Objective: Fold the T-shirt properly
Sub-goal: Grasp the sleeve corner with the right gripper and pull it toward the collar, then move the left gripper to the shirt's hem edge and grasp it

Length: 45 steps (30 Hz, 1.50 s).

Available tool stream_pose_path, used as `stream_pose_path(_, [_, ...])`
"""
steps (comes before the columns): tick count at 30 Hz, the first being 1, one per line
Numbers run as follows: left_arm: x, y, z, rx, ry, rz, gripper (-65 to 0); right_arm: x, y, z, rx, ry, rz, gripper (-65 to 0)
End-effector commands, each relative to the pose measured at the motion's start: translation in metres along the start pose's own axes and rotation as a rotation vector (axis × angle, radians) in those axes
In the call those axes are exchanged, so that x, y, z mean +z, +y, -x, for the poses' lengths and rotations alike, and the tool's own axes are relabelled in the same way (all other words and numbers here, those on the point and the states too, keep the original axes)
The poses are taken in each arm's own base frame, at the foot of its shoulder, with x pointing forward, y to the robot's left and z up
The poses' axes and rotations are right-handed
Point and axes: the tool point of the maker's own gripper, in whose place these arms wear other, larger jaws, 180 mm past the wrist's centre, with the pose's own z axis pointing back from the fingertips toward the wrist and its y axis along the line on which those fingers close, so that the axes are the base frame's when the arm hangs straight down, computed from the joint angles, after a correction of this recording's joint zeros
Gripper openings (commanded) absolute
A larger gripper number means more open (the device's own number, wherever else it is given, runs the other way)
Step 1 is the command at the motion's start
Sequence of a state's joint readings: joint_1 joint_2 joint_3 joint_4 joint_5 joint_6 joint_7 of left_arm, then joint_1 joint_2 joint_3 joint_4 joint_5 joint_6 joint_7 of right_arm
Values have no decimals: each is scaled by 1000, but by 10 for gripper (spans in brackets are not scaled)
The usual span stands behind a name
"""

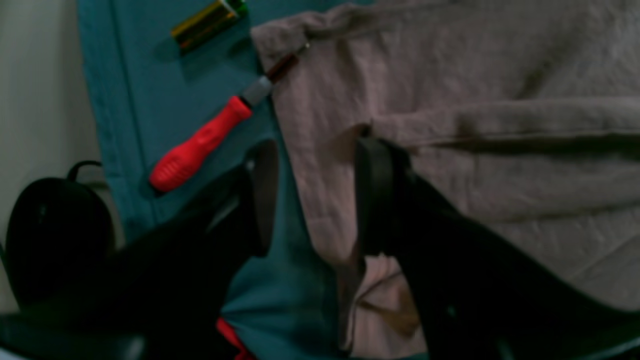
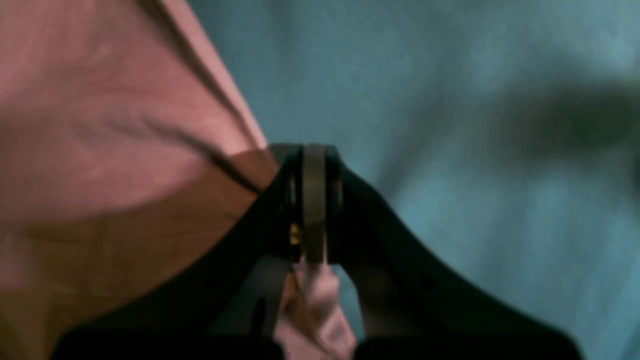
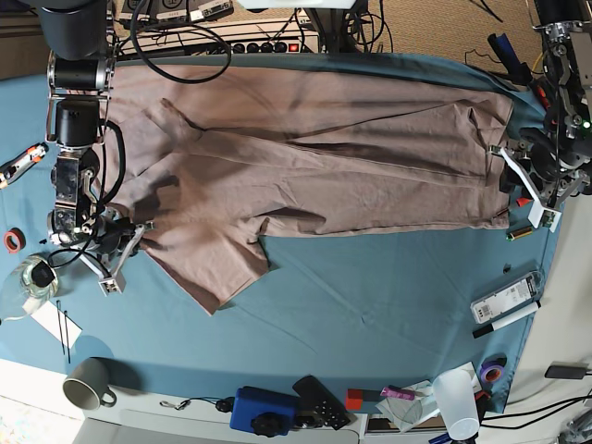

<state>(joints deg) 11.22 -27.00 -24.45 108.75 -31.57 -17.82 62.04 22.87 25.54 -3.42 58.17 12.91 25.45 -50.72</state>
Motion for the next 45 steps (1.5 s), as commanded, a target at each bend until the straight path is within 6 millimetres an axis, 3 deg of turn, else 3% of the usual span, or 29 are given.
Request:
stream_pose_path(1, [5, 6, -14, -15, -43, -12, -390, 5, -19, 30, 11, 148, 63, -650])
stream_pose_path(7, [5, 6, -14, -16, -46, -12, -390, 5, -15, 35, -4, 174, 42, -650])
stream_pose_path(15, [5, 6, -14, -16, -46, -12, -390, 10, 23, 44, -24, 205, -164, -650])
stream_pose_path(20, [5, 6, -14, -15, -46, -12, -390, 38, 38, 46, 43, 150, -242, -650])
stream_pose_path(26, [5, 6, -15, -15, -53, -12, -390, 77, 46, 60, 228, 148, -204, -650])
stream_pose_path(37, [5, 6, -15, -15, -53, -12, -390, 75, 47, 65, 277, 140, -169, -631])
stream_pose_path(39, [5, 6, -15, -15, -53, -12, -390, 76, 46, 63, 275, 135, -171, -568])
stream_pose_path(41, [5, 5, -15, -15, -53, -12, -390, 78, 48, 54, 267, 111, -185, -559])
stream_pose_path(45, [5, 6, -15, -15, -53, -12, -390, 89, 40, 14, 234, -9, -188, -559])
